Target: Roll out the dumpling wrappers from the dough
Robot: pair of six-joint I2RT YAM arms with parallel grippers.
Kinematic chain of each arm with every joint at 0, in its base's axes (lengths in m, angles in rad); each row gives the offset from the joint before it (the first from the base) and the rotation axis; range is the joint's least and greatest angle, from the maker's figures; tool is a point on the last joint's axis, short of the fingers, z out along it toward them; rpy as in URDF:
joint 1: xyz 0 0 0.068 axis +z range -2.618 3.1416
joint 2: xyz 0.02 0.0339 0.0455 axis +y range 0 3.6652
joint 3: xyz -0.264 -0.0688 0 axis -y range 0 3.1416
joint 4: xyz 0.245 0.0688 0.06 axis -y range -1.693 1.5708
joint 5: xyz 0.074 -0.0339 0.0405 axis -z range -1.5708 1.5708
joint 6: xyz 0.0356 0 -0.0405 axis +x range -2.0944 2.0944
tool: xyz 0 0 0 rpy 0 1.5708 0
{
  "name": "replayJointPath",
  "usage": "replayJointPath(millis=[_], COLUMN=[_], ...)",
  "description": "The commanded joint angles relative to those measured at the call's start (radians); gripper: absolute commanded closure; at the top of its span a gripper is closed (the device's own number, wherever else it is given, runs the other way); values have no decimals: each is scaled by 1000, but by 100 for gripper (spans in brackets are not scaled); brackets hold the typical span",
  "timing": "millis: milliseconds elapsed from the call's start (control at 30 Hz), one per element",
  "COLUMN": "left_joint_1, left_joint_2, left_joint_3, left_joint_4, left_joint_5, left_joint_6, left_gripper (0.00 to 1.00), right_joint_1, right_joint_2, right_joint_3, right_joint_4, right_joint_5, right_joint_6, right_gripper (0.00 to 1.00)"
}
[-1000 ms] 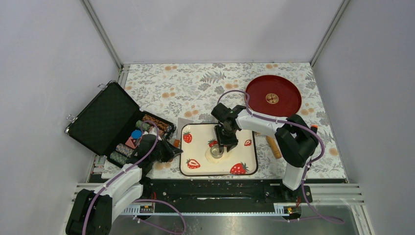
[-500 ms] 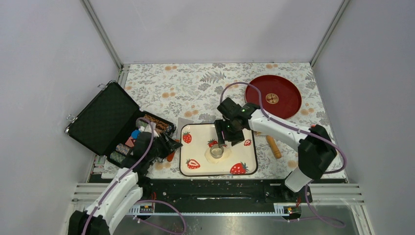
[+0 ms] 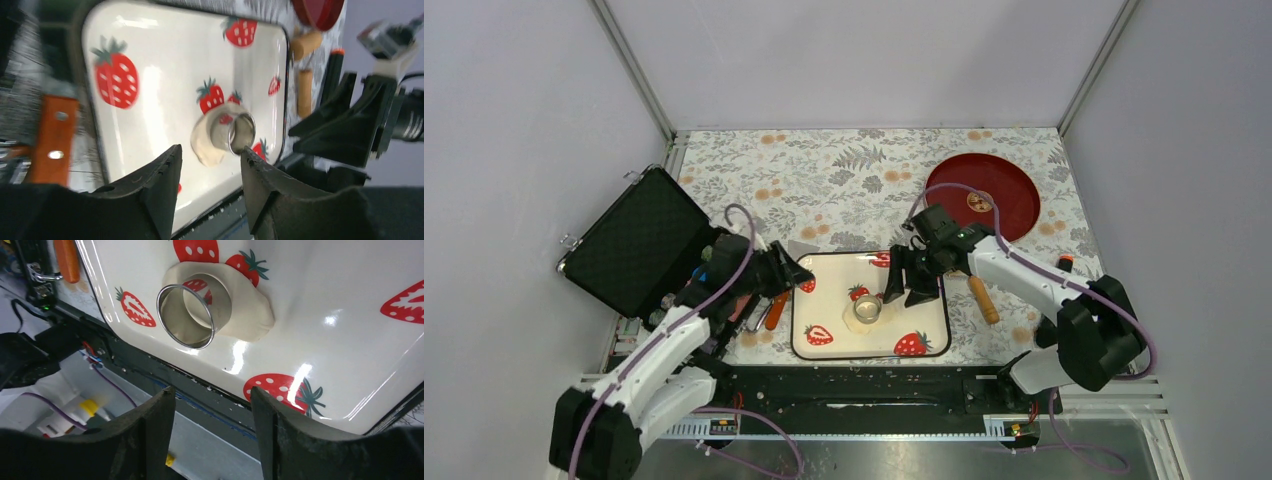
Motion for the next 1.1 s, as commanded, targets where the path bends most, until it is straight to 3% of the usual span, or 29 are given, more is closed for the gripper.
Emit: replayJointPath(millis=[0,233,367,733,1067], left_joint_1=[-124,-319,-365,-389,-411], left_joint_2=[138,392,494,533,556], left_joint_3=[49,141,174,140,179], left_joint_4=[155,280,298,294,185], left_joint_5=[102,105,85,35,-44], left_joint_6=[-81,-146,-159,-146,-91], left_gripper=[54,61,65,69,73], right_joint_1=[-64,-89,-89,-89,-89], right_joint_2=[-35,53,111,177,229], right_joint_3=[-82,-130,-120,-110,-103], right_joint_4=[177,284,297,270,279], right_joint_5=[-209,-304,-311,-292,-299], right_joint_6=[67,103,105,58,47], right_gripper=[38,48,53,57,61])
